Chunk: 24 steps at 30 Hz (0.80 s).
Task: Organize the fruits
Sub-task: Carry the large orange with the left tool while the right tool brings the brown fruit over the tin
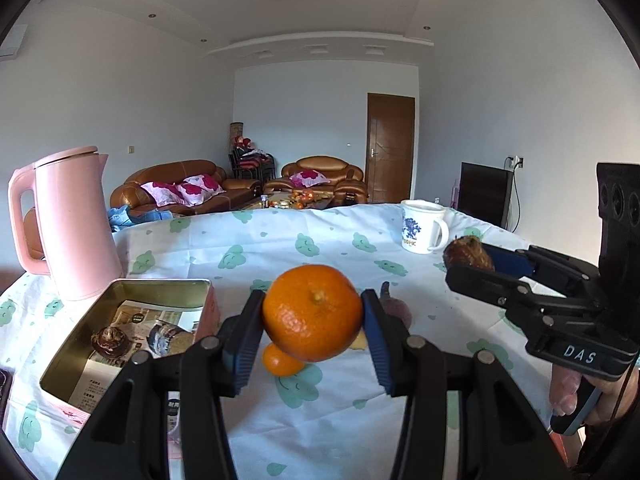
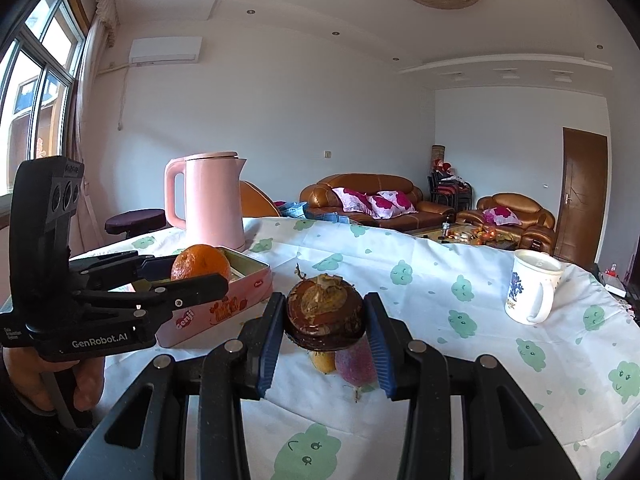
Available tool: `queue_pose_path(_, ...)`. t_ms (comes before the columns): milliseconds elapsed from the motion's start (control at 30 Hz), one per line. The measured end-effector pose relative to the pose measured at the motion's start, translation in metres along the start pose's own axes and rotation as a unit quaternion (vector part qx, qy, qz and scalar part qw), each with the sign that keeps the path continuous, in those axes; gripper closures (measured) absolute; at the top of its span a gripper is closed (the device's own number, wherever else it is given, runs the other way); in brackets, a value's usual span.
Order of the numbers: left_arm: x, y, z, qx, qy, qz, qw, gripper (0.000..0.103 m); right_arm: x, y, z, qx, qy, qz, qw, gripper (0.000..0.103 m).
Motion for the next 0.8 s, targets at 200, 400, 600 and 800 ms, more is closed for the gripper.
queue_pose_path(200,0.016,-0.003,0.002,0.001,-0.013,0.014,0.9998,0.053,0.007,-0.018,-0.006,0.001,-0.010,0.013,1.000,0.061)
queue_pose_path(400,0.029,-0.005,0.001,0.007,-0.028,0.019,0.9994,0.053,0.015,-0.035,-0.014,0.003,-0.020,0.026,0.999,0.061)
queue_pose_path(600,0.050,-0.008,0.001,0.010,-0.043,0.029,0.9986,0.053,0.026,-0.056,-0.022,0.003,-0.027,0.044,0.999,0.061)
queue_pose_path(800,0.068,-0.011,0.003,0.010,-0.058,0.037,0.9975,0.053,0.044,-0.075,-0.032,0.006,-0.033,0.069,0.997,0.061)
Point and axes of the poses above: each gripper's, at about its wrist camera, not at the fingertips, and z roughly against the way its jaws point, x to its left, y to its underside, the point moved 2 cm from there along -z, roughly the way its jaws point, and after that the axes turned 13 degrees about x, right-handed, at the moved point
